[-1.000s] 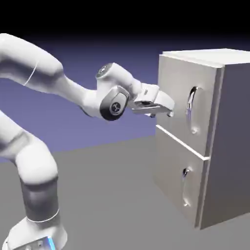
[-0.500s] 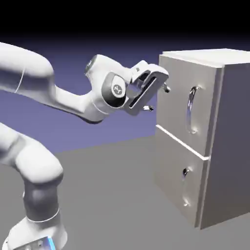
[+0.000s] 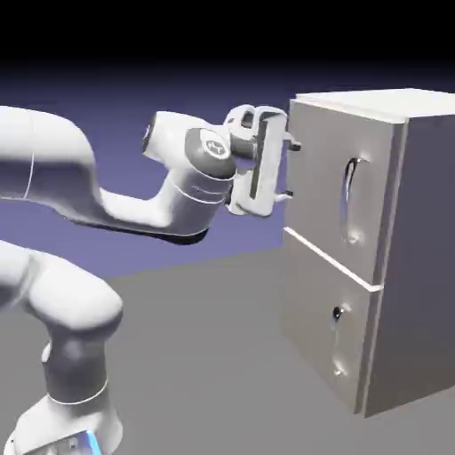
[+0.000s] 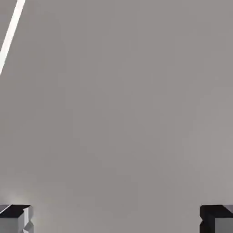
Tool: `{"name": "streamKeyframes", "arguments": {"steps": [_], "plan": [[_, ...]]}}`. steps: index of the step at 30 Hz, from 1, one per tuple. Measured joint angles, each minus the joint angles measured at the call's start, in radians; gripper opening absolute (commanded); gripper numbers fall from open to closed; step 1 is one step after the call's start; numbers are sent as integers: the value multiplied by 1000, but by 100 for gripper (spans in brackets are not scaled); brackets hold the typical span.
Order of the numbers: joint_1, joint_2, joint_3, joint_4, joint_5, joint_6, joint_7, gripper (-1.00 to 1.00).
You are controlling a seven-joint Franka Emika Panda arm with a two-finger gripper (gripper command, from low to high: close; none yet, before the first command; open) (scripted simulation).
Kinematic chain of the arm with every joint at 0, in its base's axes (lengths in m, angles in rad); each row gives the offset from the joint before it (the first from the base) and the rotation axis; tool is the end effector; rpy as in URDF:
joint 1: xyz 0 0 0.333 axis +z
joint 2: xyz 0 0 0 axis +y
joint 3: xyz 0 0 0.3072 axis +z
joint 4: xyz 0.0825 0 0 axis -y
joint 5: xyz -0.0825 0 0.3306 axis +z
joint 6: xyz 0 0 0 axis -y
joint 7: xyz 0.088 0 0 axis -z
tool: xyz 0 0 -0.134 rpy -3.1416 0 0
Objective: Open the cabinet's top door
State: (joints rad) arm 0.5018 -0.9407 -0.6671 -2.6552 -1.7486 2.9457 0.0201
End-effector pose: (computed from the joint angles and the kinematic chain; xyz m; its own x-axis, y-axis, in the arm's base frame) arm 0.3155 -0.0349 0.5487 0.0847 0.9463 0.3121 0.2742 -0.3233 0.9057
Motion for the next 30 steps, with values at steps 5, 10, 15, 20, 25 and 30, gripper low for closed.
{"name": "streamKeyframes", "arguments": {"steps": [5,10,15,20,25,30], "plan": [[61,-46,-83,19,-217,-11,-90,0],[122,-92,-166,39,-435,-23,-179,0],[183,-138,-249,58,-652,-34,-269,0],[244,-184,-332,77,-870,-45,-359,0],[305,-231,-415,96,-1087,-57,-448,0],[424,-203,-476,171,-1139,-93,-456,0]]}}
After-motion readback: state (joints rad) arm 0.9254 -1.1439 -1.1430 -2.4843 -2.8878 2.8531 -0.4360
